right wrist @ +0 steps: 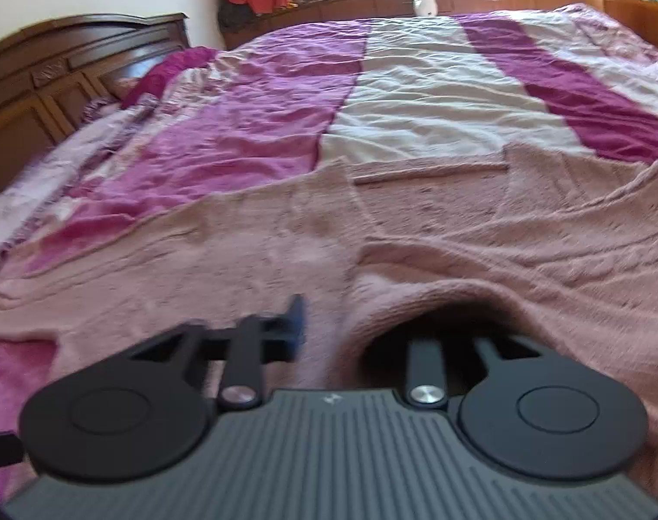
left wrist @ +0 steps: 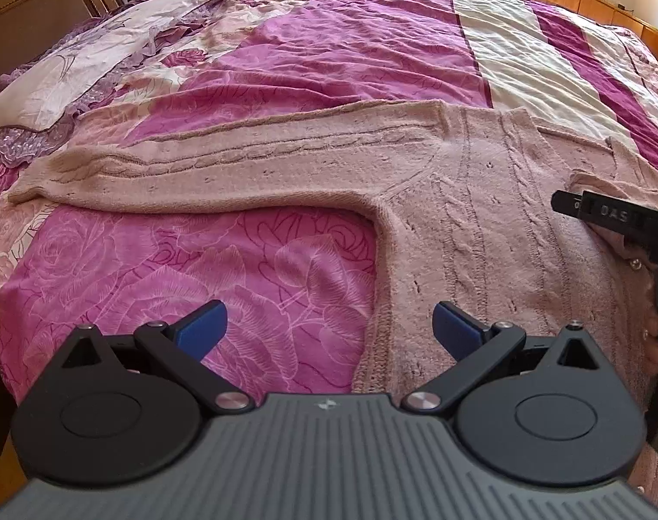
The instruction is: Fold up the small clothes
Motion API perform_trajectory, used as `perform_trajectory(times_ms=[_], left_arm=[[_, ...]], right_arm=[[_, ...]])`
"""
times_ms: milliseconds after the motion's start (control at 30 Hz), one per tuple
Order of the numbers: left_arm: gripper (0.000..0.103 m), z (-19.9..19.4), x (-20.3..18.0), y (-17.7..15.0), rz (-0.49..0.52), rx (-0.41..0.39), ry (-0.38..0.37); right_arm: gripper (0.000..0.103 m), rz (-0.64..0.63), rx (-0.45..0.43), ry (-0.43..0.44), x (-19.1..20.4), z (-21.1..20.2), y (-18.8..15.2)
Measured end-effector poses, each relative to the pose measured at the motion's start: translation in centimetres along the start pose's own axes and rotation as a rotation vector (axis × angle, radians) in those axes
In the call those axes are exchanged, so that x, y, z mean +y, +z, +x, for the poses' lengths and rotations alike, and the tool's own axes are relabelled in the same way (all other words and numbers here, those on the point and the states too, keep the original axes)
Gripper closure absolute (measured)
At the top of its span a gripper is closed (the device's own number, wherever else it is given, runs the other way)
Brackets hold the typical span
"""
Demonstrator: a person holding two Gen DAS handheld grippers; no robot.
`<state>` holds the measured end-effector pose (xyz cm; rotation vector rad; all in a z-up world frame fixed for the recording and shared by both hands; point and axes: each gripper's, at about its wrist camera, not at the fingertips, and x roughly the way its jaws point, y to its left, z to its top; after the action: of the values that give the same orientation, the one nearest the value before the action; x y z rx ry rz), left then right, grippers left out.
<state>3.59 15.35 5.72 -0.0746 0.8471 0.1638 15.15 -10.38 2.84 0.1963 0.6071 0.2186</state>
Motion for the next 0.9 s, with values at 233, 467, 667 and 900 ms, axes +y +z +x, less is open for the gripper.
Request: perform_trajectory(times_ms=[233,467,667,900], left_arm=[[0.000,-0.4,-0.7,0.2,0.011,-0.020,-0.011],[0.000,-1.2,-2.8,0.4,0.049,-0.041,-0.043],[0.000,-1.7,-5.4,0.3,0.103,-0.057,-0.065],[0.000,-2.2,-9.6,0.2,0.186,-0.066,-0.116]], right_arm=[[0.035,0.058,0.047,0.050,0.4,-3.9,-0.8],[0.034,0.108,0.069,0.109,-1.4,-8.6,-1.2],[0.034,0.063,-0.024,0.041,-3.5,-12.4,-1.3],[0.034,0.102,-0.083,-0.073,-7.4,-13.6,-1.0]])
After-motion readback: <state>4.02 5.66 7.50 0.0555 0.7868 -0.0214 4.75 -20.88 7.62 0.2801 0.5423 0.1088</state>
